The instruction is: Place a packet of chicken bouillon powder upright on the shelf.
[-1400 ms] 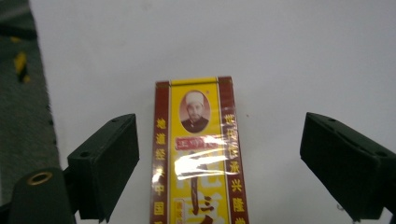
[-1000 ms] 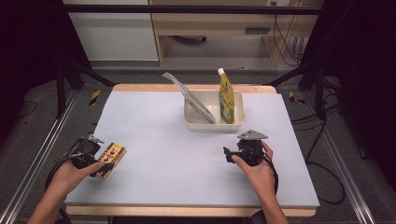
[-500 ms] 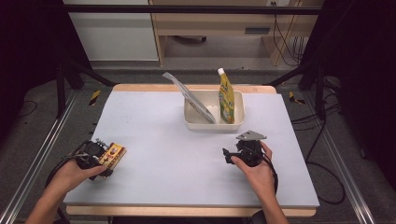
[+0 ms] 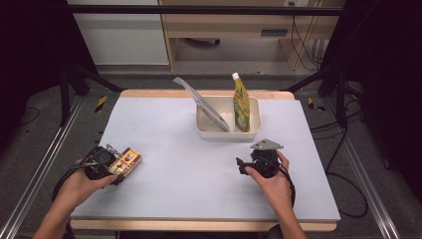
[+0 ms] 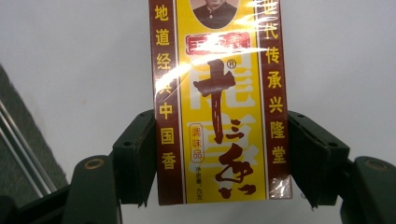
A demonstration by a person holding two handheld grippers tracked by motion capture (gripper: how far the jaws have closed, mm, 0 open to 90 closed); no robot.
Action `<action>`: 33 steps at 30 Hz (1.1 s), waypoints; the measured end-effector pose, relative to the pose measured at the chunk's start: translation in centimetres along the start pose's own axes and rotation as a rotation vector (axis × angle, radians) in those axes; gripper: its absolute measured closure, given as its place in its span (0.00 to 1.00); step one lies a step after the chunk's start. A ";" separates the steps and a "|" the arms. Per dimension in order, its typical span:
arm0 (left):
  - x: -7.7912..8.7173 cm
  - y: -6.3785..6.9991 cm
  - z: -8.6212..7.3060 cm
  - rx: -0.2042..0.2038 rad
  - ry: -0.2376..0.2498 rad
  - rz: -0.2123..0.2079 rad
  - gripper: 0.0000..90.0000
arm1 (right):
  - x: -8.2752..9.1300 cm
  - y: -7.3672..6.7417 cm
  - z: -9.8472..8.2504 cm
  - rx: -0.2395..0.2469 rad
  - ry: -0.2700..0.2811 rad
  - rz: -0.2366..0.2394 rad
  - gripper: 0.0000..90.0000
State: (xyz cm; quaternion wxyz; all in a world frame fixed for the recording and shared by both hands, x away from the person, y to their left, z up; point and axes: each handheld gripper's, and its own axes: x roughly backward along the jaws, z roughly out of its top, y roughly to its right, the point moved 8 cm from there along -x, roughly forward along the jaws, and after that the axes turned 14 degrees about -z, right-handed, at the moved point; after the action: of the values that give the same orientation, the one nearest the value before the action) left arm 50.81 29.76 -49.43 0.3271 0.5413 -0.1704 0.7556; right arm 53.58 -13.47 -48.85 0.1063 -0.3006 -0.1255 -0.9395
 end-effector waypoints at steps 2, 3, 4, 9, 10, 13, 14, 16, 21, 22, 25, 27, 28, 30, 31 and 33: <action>0.2 1.0 1.3 -0.053 0.028 0.001 0.35 | 0.0 -0.2 0.1 0.001 0.003 0.007 0.20; 0.2 1.6 2.0 -0.075 0.039 -0.001 0.35 | 0.0 -0.4 0.2 -0.011 0.004 0.018 0.20; 0.2 2.3 2.8 -0.102 0.045 -0.002 0.35 | 0.0 -0.6 0.3 -0.017 0.006 0.031 0.20; -0.8 5.6 6.4 -0.224 0.086 -0.041 0.35 | 0.1 -1.7 0.4 0.005 0.007 0.058 0.24; -1.4 6.8 7.7 -0.262 0.097 -0.055 0.35 | 0.1 -1.8 0.4 0.009 0.009 0.063 0.24; -2.5 8.2 9.0 -0.306 0.098 -0.076 0.35 | 0.2 -2.5 0.7 -0.010 0.004 0.112 0.29; -2.9 8.6 9.3 -0.316 0.097 -0.080 0.35 | 0.3 -2.7 0.7 -0.019 0.001 0.125 0.29; -3.5 9.3 9.7 -0.334 0.100 -0.088 0.35 | 0.3 -3.1 0.9 -0.032 -0.002 0.150 0.32; -4.6 10.1 9.8 -0.347 0.108 -0.104 0.35 | 0.6 -4.2 1.6 -0.057 0.004 0.197 0.35; -4.6 10.1 9.9 -0.347 0.112 -0.102 0.35 | 0.6 -4.4 1.7 -0.050 0.004 0.197 0.35; -5.0 10.3 9.9 -0.354 0.114 -0.101 0.35 | 0.6 -5.2 2.1 -0.027 0.001 0.216 0.35; -5.2 10.5 10.0 -0.363 0.116 -0.104 0.35 | 0.6 -5.7 2.6 -0.017 -0.003 0.226 0.35; -5.2 10.5 10.0 -0.363 0.116 -0.104 0.35 | 0.6 -5.7 2.6 -0.017 -0.003 0.226 0.35; -5.2 10.7 10.3 -0.380 0.126 -0.091 0.35 | 0.4 -6.4 3.2 0.005 -0.007 0.244 0.35; -5.3 10.8 10.3 -0.376 0.137 -0.096 0.35 | 0.3 -6.6 3.4 0.009 -0.011 0.257 0.35; -5.2 11.0 10.4 -0.386 0.143 -0.093 0.35 | 0.1 -7.2 3.7 0.015 -0.017 0.281 0.35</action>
State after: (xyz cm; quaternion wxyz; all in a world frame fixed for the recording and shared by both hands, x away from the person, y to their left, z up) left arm 51.75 13.78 -49.52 0.4705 0.4207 -0.2633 0.7296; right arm 53.47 -5.56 -47.10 0.2379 -0.3226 -0.0901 -0.9117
